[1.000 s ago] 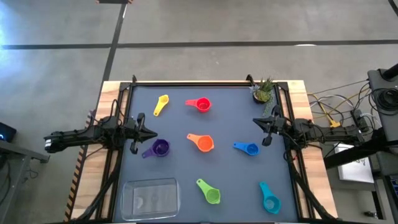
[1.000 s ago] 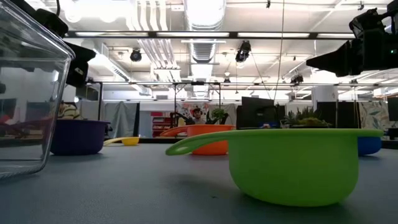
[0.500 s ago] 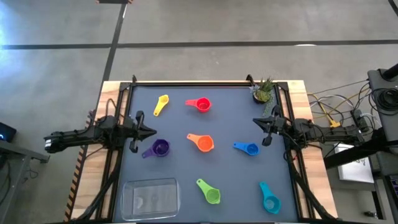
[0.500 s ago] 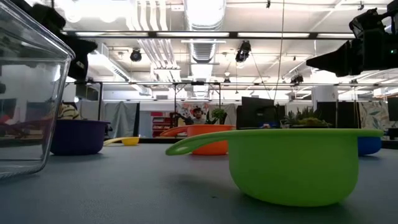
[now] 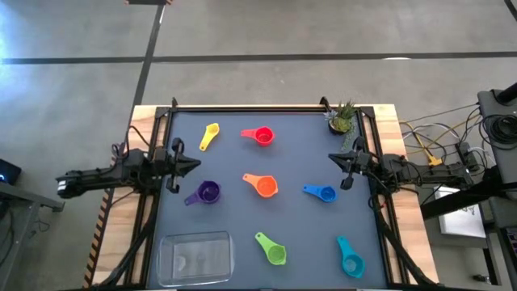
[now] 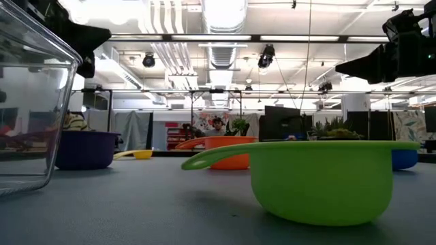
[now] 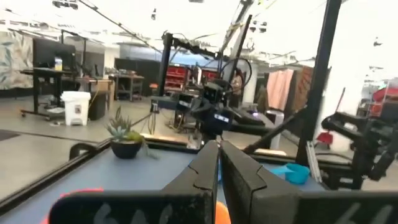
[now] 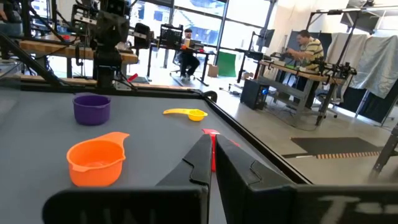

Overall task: Nest measuring cups in basket
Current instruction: Stack the orange measuring cup on top of the violet measuring cup

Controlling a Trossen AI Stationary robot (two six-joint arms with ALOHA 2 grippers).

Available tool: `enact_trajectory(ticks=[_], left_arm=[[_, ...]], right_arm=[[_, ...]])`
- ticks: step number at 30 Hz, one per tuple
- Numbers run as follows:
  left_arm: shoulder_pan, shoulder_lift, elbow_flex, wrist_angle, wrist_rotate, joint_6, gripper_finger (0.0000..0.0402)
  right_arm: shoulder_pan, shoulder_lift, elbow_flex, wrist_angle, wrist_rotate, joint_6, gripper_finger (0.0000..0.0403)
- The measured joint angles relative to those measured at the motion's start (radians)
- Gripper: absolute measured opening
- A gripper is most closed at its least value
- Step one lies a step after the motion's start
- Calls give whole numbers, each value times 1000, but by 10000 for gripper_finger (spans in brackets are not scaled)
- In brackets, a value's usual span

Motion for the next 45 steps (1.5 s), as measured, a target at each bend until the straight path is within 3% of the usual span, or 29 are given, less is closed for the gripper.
enact_trajectory(ticks=[5, 10, 17, 22, 27, 35, 40, 45], left_arm=[[0, 107, 102, -3, -21, 13, 0], [-1, 328, 279, -45, -21, 110, 0], [0, 725, 632, -441, -79, 177, 0], [0, 989, 834, -589, -90, 224, 12], [0, 1190, 1017, -699, -93, 266, 64], [2, 1405, 1225, -834, -106, 282, 206], [2, 1497, 1284, -935, -105, 281, 273], [5, 1539, 1263, -939, -105, 275, 293]], right_arm=[[0, 0, 0, 0, 0, 0, 9], [0, 0, 0, 0, 0, 0, 9], [0, 0, 0, 0, 0, 0, 9], [0, 0, 0, 0, 0, 0, 9], [0, 0, 0, 0, 0, 0, 9], [0, 0, 0, 0, 0, 0, 9], [0, 0, 0, 0, 0, 0, 9], [0, 0, 0, 0, 0, 0, 9]])
